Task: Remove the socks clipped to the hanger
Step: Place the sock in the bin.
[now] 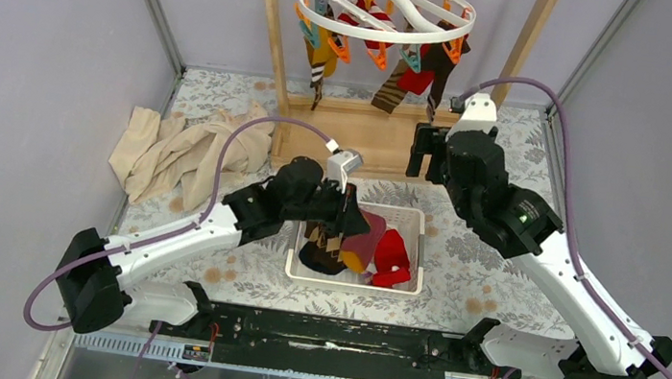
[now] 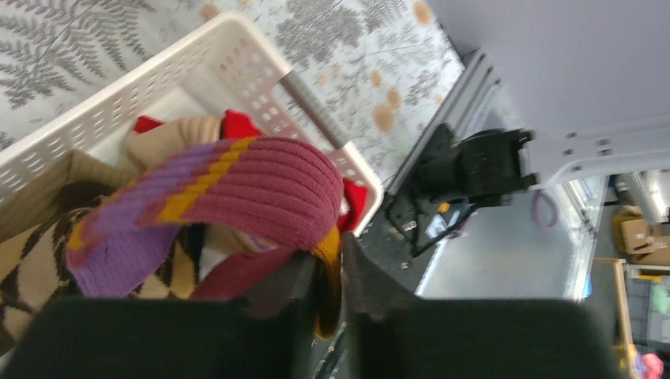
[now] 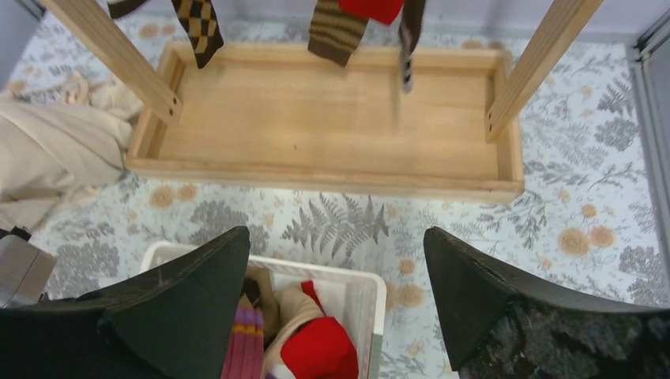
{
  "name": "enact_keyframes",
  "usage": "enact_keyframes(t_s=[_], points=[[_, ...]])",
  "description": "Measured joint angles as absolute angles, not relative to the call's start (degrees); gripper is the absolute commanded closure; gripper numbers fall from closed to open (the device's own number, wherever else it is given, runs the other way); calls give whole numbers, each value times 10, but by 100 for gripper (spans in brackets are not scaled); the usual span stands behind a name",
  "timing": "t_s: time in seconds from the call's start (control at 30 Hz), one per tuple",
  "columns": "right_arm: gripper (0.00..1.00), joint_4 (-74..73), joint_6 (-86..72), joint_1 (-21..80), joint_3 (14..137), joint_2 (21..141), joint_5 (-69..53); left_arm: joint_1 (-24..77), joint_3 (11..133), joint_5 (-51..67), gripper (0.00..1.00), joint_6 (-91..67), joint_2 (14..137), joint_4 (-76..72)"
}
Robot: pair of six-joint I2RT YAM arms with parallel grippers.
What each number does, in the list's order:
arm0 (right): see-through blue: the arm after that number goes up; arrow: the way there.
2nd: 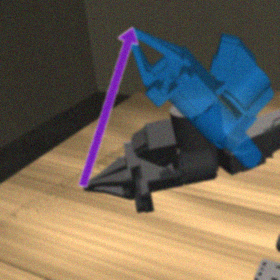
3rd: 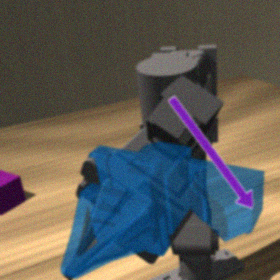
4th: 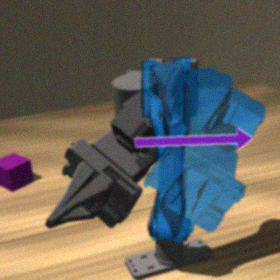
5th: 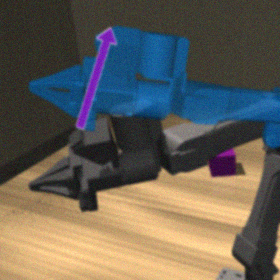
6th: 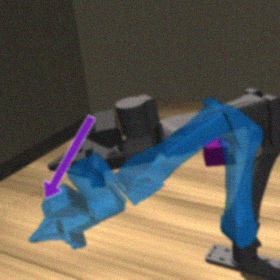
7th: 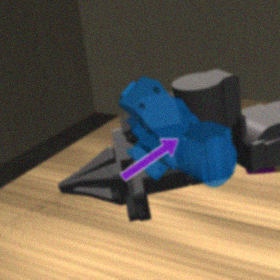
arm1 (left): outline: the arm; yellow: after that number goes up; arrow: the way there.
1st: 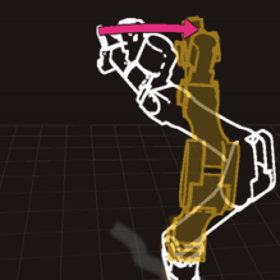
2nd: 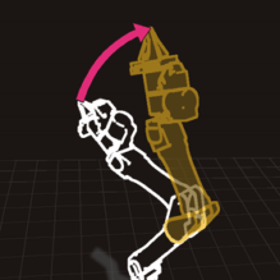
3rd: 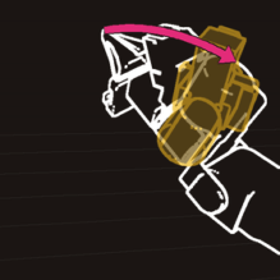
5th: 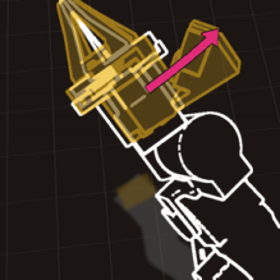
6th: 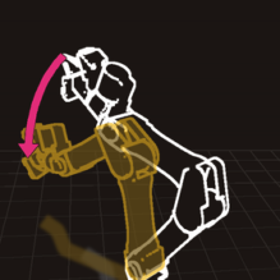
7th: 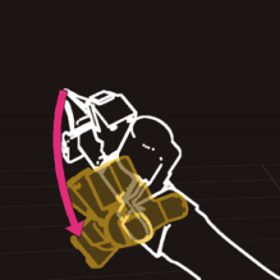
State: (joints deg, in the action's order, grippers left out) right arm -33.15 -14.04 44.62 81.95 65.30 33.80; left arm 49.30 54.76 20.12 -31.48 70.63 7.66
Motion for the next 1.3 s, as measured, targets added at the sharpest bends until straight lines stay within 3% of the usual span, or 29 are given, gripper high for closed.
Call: enact_keyframes(t_s=[0.1,0.13,0.27,0.47,0.77,1.3], points=[[13,-336,-154,446,786,647,319,496,513,185,49,-322,706,76],[14,-336,-157,446,776,646,315,498,502,178,33,-325,707,78],[19,-340,-170,446,733,633,275,499,480,159,3,-324,708,83],[30,-339,-185,446,672,613,163,502,482,132,2,-321,703,99],[33,-324,-202,463,591,662,2,506,517,83,1,-315,631,139],[31,-282,-239,487,483,776,16,506,529,48,1,-308,623,169]])
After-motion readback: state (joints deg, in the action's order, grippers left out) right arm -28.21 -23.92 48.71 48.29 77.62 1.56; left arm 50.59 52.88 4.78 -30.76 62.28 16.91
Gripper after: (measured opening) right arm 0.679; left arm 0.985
